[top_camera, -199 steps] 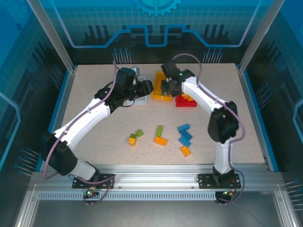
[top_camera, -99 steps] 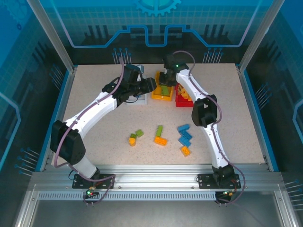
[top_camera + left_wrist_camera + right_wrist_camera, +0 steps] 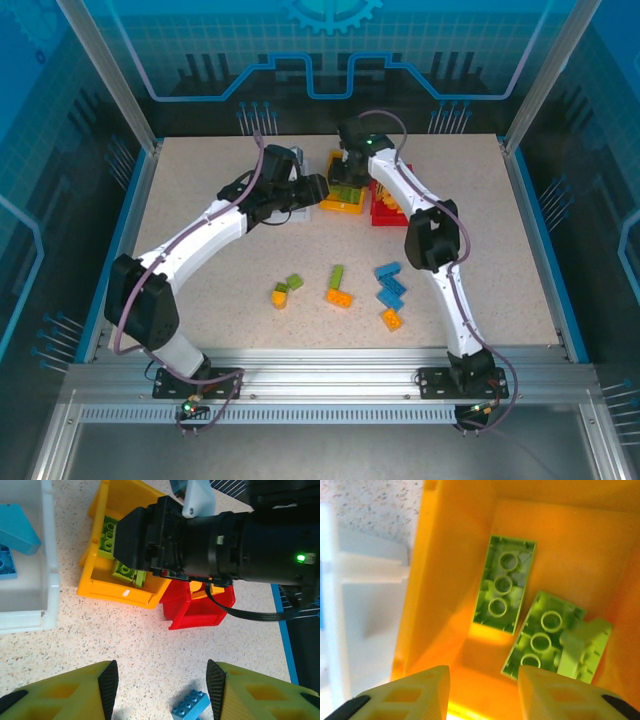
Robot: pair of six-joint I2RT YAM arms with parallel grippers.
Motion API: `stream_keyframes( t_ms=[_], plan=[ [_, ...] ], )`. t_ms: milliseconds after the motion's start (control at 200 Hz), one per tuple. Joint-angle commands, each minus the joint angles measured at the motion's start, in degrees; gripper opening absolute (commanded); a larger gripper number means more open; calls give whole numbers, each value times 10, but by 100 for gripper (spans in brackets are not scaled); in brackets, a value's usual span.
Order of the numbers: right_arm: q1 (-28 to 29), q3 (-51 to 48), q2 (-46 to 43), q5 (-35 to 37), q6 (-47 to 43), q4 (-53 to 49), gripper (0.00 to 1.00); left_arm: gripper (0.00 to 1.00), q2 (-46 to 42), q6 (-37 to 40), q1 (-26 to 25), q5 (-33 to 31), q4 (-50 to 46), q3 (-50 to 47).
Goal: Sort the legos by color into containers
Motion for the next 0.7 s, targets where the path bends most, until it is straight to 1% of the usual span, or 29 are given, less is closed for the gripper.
stream_keyframes(
  t_ms=[0, 110, 205, 275, 330, 410, 490, 535, 640, 695],
  plan=[
    [21, -46, -114, 40, -14, 36, 39, 53, -44, 7, 3, 3, -17, -11],
    [42, -148, -212, 84, -23, 82, 39, 53, -55, 6, -1, 15, -33, -26],
    [52, -282, -320, 114, -12, 129, 38, 53, -54, 0, -15, 31, -45, -38],
    [58, -400, -404, 129, -1, 162, 39, 53, -49, -7, -44, 35, -44, -48],
    [60, -489, -470, 133, 7, 177, 40, 54, -38, 0, -75, 34, -39, -50],
    [61, -592, -561, 132, 10, 183, 41, 56, -13, 38, -119, 30, -38, -42],
    [58, -679, -654, 133, 21, 161, 42, 56, 23, 82, -147, 53, -40, -20],
    [57, -722, -710, 135, 32, 147, 43, 57, 47, 121, -162, 61, -43, -7],
    [56, -814, -844, 137, 68, 111, 50, 59, 119, 192, -189, 62, -62, 43],
    [56, -853, -915, 138, 92, 87, 54, 59, 155, 218, -201, 50, -68, 67]
  ],
)
